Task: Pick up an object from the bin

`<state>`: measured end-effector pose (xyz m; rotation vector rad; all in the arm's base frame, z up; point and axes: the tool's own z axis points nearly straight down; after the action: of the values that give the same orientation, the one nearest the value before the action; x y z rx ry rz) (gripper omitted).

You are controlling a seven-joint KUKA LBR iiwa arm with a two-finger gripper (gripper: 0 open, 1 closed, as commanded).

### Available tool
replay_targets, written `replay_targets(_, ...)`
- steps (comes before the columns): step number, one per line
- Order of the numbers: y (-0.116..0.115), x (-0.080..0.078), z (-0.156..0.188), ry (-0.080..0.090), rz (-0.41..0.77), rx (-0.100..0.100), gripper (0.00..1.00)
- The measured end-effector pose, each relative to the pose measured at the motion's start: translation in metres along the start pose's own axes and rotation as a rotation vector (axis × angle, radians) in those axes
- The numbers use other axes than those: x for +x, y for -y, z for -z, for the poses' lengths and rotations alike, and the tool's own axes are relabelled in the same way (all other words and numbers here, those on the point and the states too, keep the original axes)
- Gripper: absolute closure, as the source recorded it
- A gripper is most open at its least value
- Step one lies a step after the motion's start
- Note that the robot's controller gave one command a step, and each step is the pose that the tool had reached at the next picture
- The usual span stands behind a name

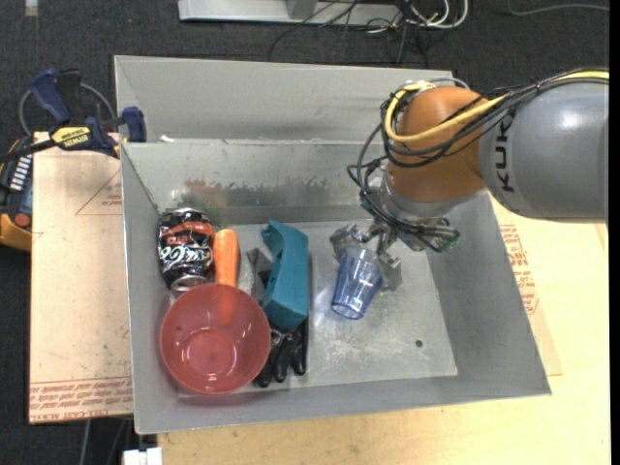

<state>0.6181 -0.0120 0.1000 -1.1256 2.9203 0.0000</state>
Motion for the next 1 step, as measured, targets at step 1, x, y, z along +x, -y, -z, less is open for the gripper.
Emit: replay_targets(1, 0.0005, -0.0009, 0.0107, 0.003, -0.001, 0.002, 1.0)
